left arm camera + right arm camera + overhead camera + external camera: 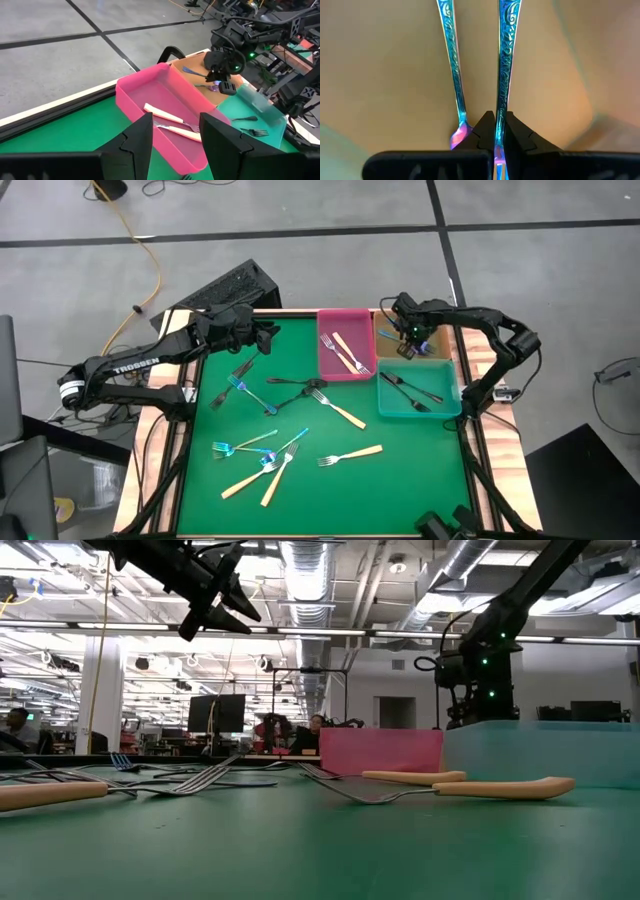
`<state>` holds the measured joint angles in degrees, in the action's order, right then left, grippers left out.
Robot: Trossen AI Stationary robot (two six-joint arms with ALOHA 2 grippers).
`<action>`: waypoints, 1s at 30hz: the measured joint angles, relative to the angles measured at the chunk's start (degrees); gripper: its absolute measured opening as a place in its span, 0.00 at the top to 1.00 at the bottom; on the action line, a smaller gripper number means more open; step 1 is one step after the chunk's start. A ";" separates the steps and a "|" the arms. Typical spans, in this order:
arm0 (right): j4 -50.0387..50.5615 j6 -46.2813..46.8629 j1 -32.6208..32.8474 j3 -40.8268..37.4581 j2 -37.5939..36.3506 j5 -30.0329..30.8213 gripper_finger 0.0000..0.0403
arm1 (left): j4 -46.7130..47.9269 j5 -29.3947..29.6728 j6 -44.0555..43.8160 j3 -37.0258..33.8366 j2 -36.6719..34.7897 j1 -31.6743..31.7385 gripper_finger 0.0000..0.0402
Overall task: Sort silverware by color (type)
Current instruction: Put the blue fork into the orange bin
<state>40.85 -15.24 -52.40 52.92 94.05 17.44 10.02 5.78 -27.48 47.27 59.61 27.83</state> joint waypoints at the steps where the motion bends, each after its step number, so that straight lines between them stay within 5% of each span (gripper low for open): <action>1: 0.24 0.20 -0.45 -0.02 0.04 -0.18 0.91 | 0.00 0.15 -0.01 0.00 0.00 0.00 0.64; 30: 1.47 1.39 1.32 3.21 6.01 -1.02 0.87 | 0.00 0.94 -0.12 0.00 0.02 0.00 0.64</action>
<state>42.32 -13.85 -51.07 56.13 100.06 16.42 10.02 6.72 -27.60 47.27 59.64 27.83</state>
